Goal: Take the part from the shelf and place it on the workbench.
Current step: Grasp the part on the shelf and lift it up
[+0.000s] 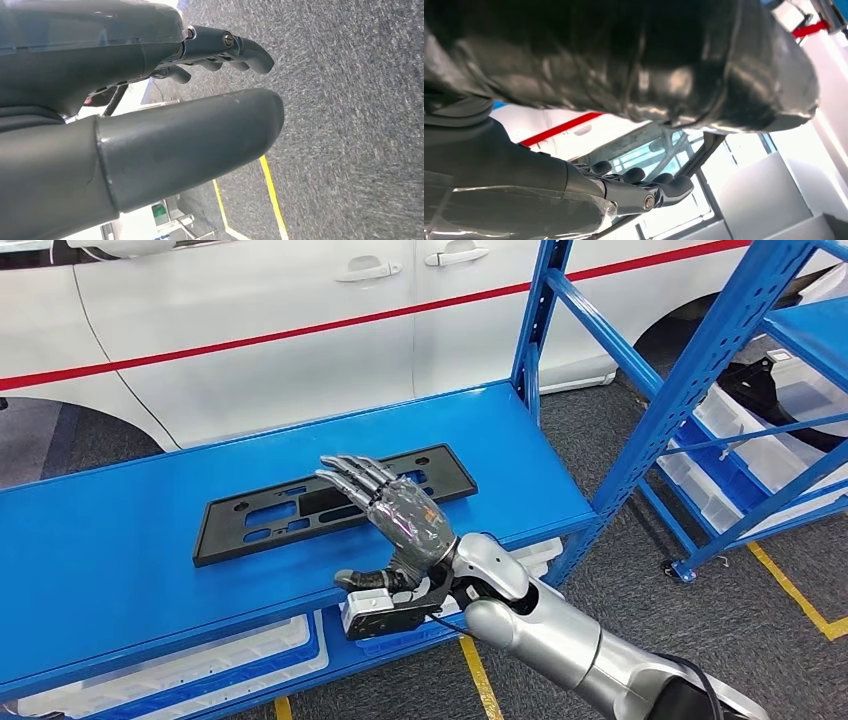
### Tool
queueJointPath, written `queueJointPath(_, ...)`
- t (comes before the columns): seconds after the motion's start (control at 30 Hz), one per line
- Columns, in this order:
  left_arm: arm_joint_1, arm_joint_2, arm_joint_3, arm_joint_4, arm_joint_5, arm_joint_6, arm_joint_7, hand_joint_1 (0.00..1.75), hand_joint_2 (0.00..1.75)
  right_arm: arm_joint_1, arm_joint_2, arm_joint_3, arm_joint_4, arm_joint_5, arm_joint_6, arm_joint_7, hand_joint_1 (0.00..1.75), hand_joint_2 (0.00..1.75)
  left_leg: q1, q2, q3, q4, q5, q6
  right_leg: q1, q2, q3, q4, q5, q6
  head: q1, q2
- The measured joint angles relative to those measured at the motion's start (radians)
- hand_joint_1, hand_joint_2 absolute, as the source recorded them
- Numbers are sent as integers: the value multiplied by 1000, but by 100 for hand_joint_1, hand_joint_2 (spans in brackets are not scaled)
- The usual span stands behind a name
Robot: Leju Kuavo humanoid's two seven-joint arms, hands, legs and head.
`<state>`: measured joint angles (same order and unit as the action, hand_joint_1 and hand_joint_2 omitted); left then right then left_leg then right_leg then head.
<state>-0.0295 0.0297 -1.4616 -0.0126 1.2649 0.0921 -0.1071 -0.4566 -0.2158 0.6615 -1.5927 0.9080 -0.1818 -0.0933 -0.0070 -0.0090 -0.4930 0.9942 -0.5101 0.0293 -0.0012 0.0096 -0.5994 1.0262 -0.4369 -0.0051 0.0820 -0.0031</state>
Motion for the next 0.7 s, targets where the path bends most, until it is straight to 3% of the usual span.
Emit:
queueJointPath(0.2,5,-7,-2,0,-16,8,0,0,0,56,-41,-12,-41,5,-32,-23,0,0,0,0,-1,0,-1,-1,-1,2,0,0,0,1,0,0)
queueJointPath(0.7,5,-6,-2,0,-30,16,-15,0,0,13,-40,-7,-61,9,10,-1,0,0,0,1,-1,0,-1,-1,-1,1,1,0,0,1,0,0)
